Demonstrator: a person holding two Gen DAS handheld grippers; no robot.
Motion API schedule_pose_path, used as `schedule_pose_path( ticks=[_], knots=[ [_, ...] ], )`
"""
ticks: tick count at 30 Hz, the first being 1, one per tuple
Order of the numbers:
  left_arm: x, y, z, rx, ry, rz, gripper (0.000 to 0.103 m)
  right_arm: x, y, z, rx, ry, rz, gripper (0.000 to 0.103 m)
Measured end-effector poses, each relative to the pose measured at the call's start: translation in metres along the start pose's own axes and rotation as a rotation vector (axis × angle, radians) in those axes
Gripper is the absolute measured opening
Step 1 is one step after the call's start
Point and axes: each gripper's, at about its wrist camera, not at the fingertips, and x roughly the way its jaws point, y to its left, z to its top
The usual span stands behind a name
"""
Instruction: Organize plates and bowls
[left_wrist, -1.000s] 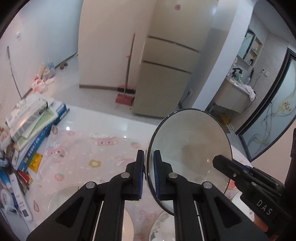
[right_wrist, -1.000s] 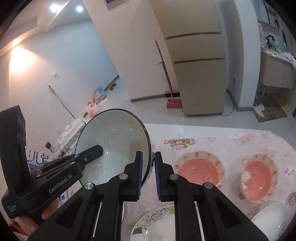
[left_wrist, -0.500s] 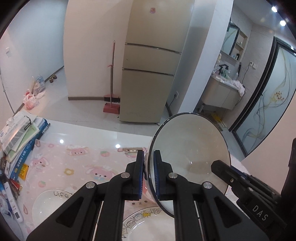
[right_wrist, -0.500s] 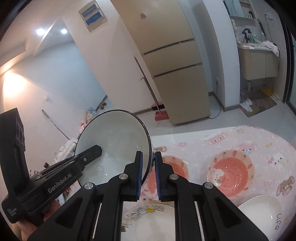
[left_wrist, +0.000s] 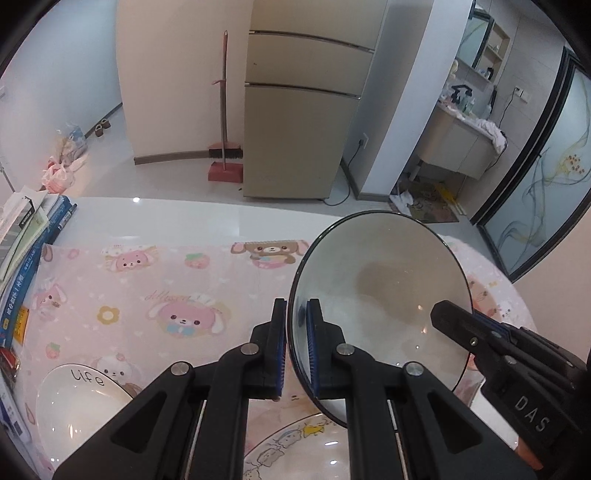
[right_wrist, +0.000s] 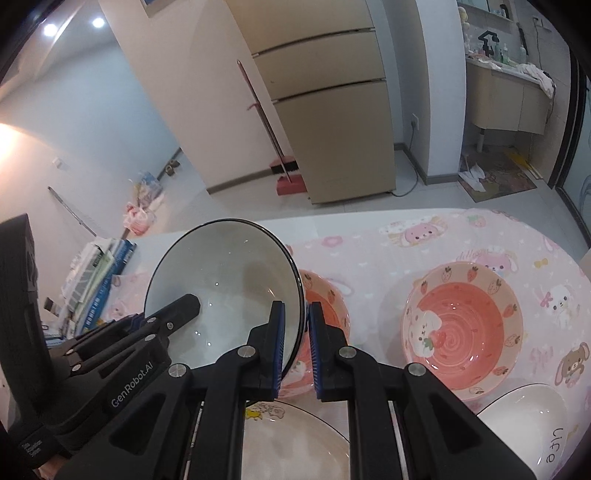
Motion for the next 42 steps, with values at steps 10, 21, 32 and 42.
schedule_pose_path(
  ticks=[10, 21, 32, 42],
  knots=[
    [0.026, -0.006, -0.007, 0.046, 0.023, -0.023, 0.009, 0.019, -0.009, -0.001, 0.005, 0.026, -0.063, 0.014],
    [0.030, -0.014, -0.011, 0.103, 0.000, 0.059, 0.010, 0.031, -0.004, -0.005, -0.036, 0.051, -0.103, 0.014],
    [0.041, -0.019, -0.016, 0.152, -0.016, 0.110, 0.012, 0.038, 0.002, -0.010, -0.095, 0.061, -0.152, 0.014],
    [0.055, -0.025, -0.020, 0.175, -0.022, 0.138, 0.012, 0.046, 0.001, -0.011, -0.162, 0.059, -0.190, 0.014]
  ],
)
